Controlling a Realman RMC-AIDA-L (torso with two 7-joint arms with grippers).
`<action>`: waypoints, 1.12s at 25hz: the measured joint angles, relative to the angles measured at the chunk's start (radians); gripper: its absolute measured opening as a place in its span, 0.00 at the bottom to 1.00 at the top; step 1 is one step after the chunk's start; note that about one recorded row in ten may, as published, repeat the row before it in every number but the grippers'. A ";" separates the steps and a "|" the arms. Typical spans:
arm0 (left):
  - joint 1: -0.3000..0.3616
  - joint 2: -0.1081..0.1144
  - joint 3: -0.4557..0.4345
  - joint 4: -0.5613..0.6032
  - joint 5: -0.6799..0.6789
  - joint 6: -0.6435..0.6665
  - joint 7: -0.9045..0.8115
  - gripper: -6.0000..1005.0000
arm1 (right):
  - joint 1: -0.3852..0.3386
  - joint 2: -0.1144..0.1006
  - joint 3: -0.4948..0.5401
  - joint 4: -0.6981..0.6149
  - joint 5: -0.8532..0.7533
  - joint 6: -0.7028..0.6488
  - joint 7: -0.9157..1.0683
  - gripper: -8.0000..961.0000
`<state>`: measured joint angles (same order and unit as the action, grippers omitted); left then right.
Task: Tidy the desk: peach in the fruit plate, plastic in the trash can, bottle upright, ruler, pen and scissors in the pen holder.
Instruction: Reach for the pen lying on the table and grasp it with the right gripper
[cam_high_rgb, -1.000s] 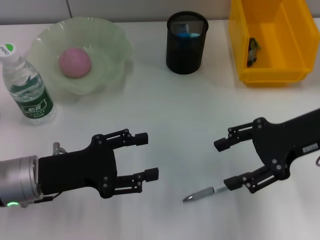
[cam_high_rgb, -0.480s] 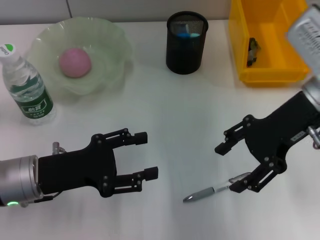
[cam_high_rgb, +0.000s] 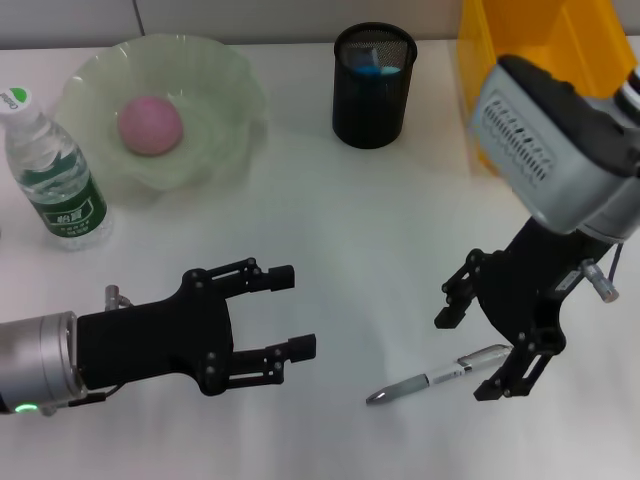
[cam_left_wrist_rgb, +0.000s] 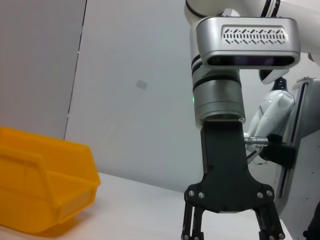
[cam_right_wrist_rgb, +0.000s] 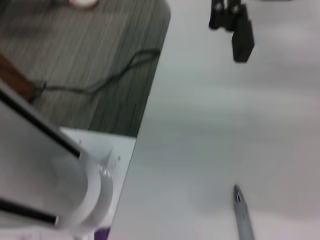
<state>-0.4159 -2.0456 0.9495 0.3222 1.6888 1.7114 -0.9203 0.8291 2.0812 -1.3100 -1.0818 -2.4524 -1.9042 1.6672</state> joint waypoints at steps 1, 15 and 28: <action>-0.001 0.000 -0.001 0.000 0.000 -0.004 0.000 0.78 | 0.005 0.001 -0.019 -0.003 -0.009 0.004 0.005 0.85; -0.004 -0.002 -0.008 0.000 0.000 -0.012 0.000 0.78 | 0.041 0.007 -0.263 -0.019 -0.053 0.082 0.047 0.84; -0.001 -0.002 -0.010 0.000 0.000 -0.022 0.000 0.78 | 0.049 0.011 -0.391 -0.021 -0.052 0.144 0.060 0.64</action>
<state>-0.4164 -2.0479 0.9399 0.3222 1.6890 1.6899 -0.9204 0.8783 2.0923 -1.7014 -1.1029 -2.5046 -1.7602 1.7275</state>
